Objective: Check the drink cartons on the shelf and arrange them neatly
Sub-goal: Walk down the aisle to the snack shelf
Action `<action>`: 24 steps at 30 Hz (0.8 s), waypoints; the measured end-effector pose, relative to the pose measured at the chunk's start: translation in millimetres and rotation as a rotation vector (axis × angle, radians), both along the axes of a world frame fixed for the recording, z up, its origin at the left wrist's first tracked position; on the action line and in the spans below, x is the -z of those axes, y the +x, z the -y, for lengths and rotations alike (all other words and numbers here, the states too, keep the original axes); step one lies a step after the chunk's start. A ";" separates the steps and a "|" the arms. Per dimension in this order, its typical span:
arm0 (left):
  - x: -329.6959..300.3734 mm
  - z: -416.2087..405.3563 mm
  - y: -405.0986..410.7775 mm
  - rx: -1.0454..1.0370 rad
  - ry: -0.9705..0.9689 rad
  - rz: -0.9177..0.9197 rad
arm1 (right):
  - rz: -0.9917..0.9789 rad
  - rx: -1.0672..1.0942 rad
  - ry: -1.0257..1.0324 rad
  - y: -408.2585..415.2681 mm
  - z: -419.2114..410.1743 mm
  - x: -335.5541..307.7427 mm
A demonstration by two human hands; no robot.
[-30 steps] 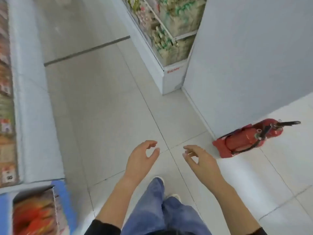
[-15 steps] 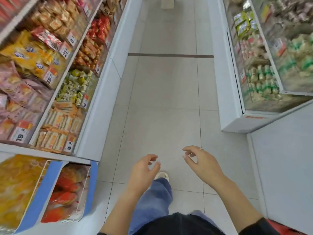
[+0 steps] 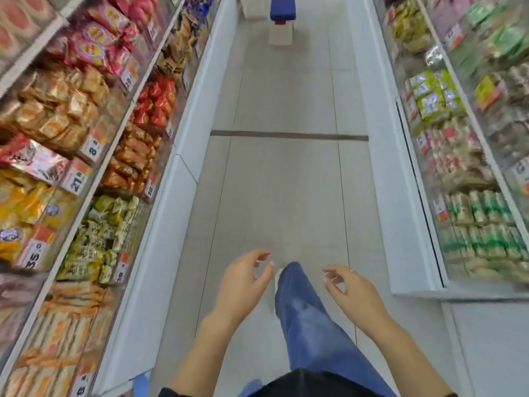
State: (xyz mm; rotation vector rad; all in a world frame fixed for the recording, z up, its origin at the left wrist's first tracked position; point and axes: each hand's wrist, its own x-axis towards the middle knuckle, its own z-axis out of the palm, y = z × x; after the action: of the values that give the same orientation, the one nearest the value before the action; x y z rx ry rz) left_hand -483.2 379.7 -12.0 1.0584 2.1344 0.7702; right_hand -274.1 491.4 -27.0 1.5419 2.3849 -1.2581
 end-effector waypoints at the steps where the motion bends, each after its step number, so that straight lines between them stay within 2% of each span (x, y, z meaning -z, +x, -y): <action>1: 0.4 -24.5 -16.4 -0.003 -0.009 -0.007 | -0.004 -0.013 -0.001 -19.0 -27.8 -2.0; 9: -9.1 -197.2 -148.0 -0.045 -0.087 -0.027 | -0.072 -0.173 0.077 -190.7 -231.4 -43.9; 15: 5.2 -325.4 -261.4 -0.096 -0.088 -0.013 | -0.116 -0.205 0.101 -313.9 -372.2 -38.0; 24: -14.5 -577.9 -448.8 -0.018 -0.076 -0.041 | -0.050 -0.116 0.067 -465.1 -596.3 -31.7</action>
State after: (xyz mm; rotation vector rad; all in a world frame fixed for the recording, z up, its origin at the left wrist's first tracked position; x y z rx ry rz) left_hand -931.9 957.6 2.5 1.0251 2.1927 0.6754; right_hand -739.1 1087.7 4.7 1.3813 2.5313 -1.2198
